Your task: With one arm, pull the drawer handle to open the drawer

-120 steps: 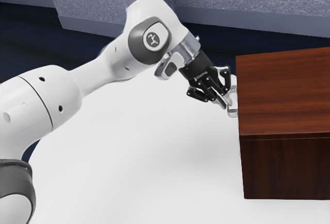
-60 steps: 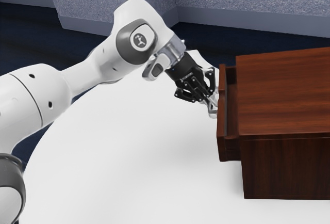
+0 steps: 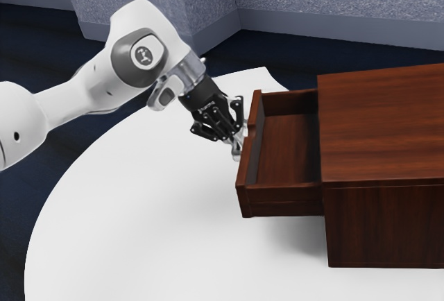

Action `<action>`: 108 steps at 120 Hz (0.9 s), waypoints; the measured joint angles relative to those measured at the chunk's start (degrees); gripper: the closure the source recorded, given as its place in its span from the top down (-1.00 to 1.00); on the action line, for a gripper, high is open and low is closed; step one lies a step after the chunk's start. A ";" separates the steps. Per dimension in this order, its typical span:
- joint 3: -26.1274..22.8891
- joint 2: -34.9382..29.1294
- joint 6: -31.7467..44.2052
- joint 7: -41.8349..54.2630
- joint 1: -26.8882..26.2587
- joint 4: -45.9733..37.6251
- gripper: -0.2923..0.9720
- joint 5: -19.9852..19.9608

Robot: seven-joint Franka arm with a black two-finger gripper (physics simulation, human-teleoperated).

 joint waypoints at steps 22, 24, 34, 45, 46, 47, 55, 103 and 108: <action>-2.27 -2.04 -0.45 0.54 4.39 -2.19 -0.71 1.10; -2.34 -2.07 -0.53 0.58 4.64 -2.22 -0.71 1.14; -2.47 -2.12 -0.95 0.86 5.81 -2.39 -0.70 1.26; -3.74 -2.16 -1.30 1.22 8.15 -2.90 -0.70 1.31; -4.05 -2.17 -1.33 1.26 8.51 -2.97 -0.70 1.32; -4.34 -2.18 -1.35 1.30 8.87 -3.04 -0.69 1.32; -5.65 -2.21 -1.54 1.61 10.67 -3.38 -0.69 1.35; -6.07 -3.65 -2.55 2.70 11.91 -3.89 -0.44 1.94; -6.07 -4.43 -2.75 2.76 11.95 -3.87 -0.41 2.00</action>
